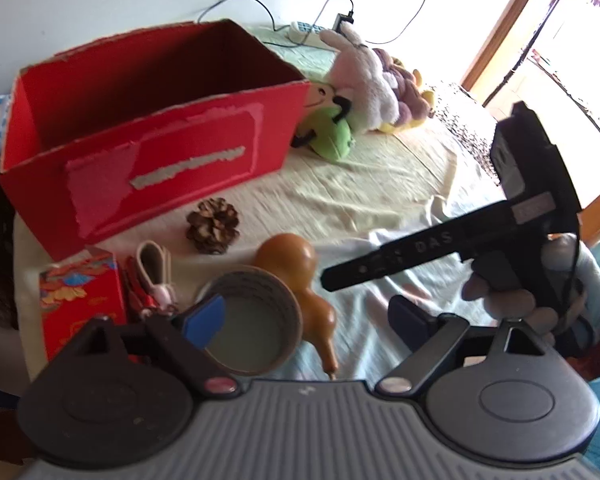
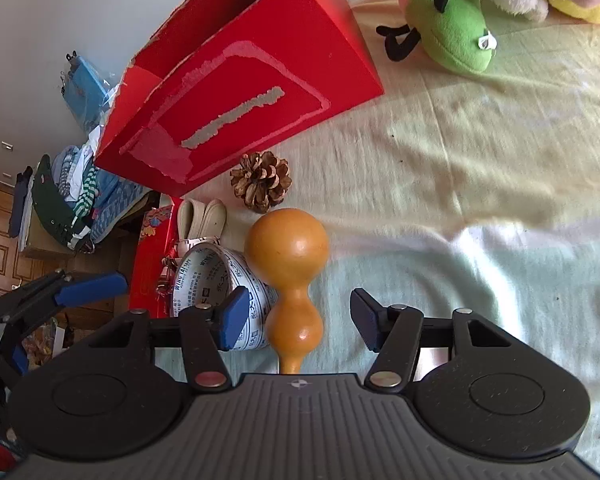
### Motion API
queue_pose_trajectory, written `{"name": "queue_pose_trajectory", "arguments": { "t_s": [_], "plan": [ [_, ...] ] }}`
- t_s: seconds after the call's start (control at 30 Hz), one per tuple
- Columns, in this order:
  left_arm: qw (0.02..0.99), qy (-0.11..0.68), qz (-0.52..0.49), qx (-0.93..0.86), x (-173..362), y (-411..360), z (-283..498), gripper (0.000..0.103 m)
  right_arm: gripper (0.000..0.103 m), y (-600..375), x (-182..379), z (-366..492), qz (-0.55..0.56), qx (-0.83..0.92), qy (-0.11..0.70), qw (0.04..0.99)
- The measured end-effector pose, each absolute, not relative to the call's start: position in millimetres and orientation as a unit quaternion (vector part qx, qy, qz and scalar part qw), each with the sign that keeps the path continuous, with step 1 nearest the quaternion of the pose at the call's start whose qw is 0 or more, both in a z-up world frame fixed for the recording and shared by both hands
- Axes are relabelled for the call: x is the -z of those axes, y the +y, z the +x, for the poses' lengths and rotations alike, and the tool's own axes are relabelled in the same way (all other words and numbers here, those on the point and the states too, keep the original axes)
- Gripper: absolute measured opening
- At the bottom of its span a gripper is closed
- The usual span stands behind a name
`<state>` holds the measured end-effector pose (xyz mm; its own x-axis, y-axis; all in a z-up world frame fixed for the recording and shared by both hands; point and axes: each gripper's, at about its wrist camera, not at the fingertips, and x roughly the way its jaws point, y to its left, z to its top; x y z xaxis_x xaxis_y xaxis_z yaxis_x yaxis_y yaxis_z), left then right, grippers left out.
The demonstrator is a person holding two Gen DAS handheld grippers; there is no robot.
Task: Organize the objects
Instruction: 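Close the right tool around the neck of the orange wooden gourd, then lift the gourd with the right tool and carry it over the red box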
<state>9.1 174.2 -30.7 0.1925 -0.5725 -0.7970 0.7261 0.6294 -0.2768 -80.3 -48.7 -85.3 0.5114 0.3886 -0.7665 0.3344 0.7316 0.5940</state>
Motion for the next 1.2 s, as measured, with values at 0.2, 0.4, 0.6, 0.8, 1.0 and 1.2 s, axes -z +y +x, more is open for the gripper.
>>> {"name": "queue_pose_trajectory", "arguments": {
  "t_s": [0.2, 0.4, 0.6, 0.8, 1.0, 1.2],
  "plan": [
    [0.762, 0.477, 0.088, 0.429, 31, 170, 6, 0.089, 0.058, -42, 90, -70, 0.36, -0.03, 0.49, 0.793],
    [0.747, 0.49, 0.081, 0.442, 35, 167, 8, 0.089, 0.056, -34, 98, -57, 0.343, -0.027, 0.495, 0.798],
    [0.736, 0.491, 0.084, 0.458, 34, 159, 10, 0.089, 0.047, -36, 110, -54, 0.37, -0.027, 0.489, 0.79],
    [0.72, 0.493, 0.08, 0.483, 37, 140, 15, 0.089, 0.028, -45, 111, -61, 0.391, -0.026, 0.479, 0.786],
    [0.712, 0.492, 0.091, 0.493, 49, 111, 24, 0.088, 0.028, -66, 107, -75, 0.39, 0.005, 0.461, 0.797],
    [0.699, 0.52, 0.088, 0.483, 75, 77, 42, 0.084, 0.026, -85, 105, -82, 0.401, 0.033, 0.443, 0.801]
  ]
}}
